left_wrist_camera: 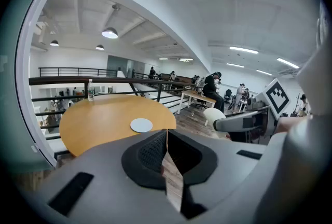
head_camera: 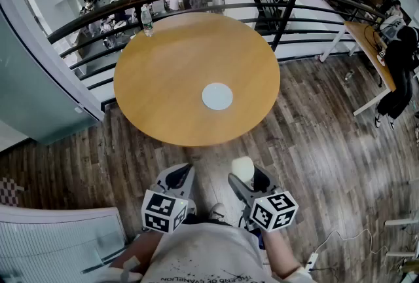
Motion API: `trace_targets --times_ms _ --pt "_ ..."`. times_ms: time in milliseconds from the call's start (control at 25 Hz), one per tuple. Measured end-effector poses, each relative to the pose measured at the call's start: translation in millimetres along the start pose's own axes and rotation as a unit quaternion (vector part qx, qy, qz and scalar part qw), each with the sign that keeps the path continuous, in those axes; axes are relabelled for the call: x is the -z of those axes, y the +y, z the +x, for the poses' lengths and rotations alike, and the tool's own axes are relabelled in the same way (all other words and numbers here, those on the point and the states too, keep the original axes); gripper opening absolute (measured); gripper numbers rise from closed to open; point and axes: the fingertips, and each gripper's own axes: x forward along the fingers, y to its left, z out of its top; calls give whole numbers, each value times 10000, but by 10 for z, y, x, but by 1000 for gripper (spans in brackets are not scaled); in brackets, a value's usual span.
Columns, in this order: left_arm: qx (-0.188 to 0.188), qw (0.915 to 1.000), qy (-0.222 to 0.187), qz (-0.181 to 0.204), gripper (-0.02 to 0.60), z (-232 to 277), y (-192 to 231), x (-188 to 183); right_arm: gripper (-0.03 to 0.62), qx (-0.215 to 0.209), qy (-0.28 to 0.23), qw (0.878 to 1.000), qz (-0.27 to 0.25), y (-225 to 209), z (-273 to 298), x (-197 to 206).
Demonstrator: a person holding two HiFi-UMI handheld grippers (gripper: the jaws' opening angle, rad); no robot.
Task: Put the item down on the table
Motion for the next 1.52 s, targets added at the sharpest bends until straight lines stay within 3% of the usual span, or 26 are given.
trace_targets --times_ms 800,1520 --pt "65 10000 7 -60 25 18 46 30 310 -1 -9 9998 176 22 3 7" --pt "380 9992 -99 54 23 -197 441 70 310 434 -148 9989 -26 458 214 38"
